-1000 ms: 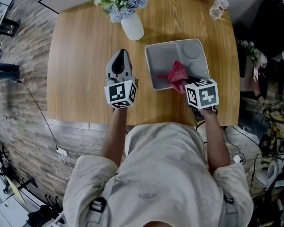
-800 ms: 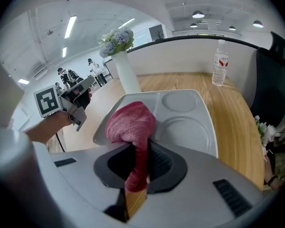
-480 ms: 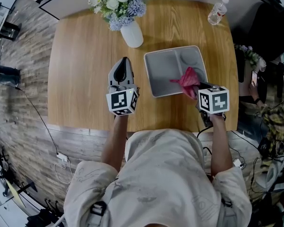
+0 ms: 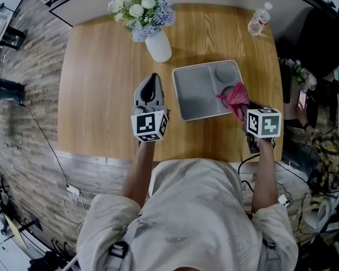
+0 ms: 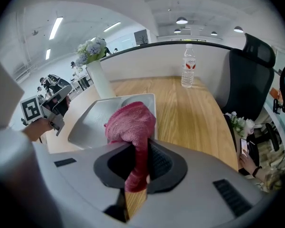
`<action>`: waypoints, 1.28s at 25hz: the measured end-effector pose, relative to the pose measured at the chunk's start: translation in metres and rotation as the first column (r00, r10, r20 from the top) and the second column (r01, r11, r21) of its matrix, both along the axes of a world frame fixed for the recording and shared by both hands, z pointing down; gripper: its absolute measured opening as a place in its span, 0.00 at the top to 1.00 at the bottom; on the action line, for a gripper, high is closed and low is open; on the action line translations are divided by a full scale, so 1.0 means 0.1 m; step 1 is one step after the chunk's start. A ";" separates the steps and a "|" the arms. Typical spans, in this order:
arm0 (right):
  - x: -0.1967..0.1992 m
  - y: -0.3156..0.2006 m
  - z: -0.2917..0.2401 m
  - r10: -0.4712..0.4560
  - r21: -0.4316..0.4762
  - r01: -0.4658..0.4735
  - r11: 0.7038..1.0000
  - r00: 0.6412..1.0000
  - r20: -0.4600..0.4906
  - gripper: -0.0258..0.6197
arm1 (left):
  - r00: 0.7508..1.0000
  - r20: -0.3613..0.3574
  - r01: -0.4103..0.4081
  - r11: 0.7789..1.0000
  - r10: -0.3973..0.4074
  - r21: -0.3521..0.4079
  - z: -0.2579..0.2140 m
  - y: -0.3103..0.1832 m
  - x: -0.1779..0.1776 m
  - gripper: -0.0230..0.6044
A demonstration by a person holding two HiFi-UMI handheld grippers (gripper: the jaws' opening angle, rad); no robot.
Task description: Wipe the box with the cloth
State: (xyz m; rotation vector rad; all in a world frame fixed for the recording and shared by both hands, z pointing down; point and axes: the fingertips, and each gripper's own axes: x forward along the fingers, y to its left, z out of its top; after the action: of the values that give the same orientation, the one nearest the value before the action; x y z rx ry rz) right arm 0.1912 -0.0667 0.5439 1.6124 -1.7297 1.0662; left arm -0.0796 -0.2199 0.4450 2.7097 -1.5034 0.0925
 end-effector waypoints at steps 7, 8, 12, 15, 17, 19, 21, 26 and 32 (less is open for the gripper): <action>0.15 0.00 0.01 0.040 0.010 -0.039 0.999 0.998 -0.040 0.86 | 1.000 0.004 -0.024 1.000 0.024 -0.006 0.01 0.01 0.07 0.95; 0.18 0.01 0.02 0.049 0.011 -0.048 0.999 0.998 -0.046 0.86 | 1.000 0.005 -0.030 1.000 0.030 -0.007 0.01 0.02 0.09 0.95; 0.22 0.03 0.01 0.082 0.024 -0.081 0.996 0.996 -0.044 0.86 | 0.998 0.010 -0.056 0.998 0.056 -0.019 0.00 0.06 0.18 0.95; 0.23 0.04 -0.01 0.110 0.046 -0.108 0.993 0.993 -0.038 0.86 | 0.997 0.012 -0.081 0.996 0.081 -0.032 -0.01 0.09 0.28 0.95; 0.26 0.07 -0.04 0.135 0.066 -0.133 0.989 0.990 -0.029 0.86 | 0.996 0.009 -0.094 0.995 0.094 -0.046 -0.02 0.14 0.35 0.95; 0.27 0.11 -0.07 0.155 0.093 -0.153 0.984 0.988 -0.014 0.86 | 0.994 0.005 -0.104 0.993 0.105 -0.062 -0.04 0.19 0.41 0.95; 0.28 0.15 -0.12 0.172 0.130 -0.172 0.977 0.985 0.006 0.86 | 0.993 0.009 -0.119 0.990 0.120 -0.073 -0.06 0.26 0.50 0.95; 0.35 0.21 -0.25 0.204 0.225 -0.205 0.952 0.978 0.028 0.86 | 0.988 0.018 -0.151 0.983 0.153 -0.107 -0.08 0.42 0.71 0.95; 0.44 0.31 -0.41 0.228 0.325 -0.230 0.917 0.973 0.045 0.86 | 0.984 0.022 -0.173 0.977 0.177 -0.123 -0.12 0.64 0.93 0.95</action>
State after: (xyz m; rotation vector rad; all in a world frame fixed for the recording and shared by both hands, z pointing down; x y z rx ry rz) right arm 0.2351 -0.0358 0.5032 2.0625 -1.8305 0.9193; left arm 0.0133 -0.1562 0.4331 2.7490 -1.2200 0.2273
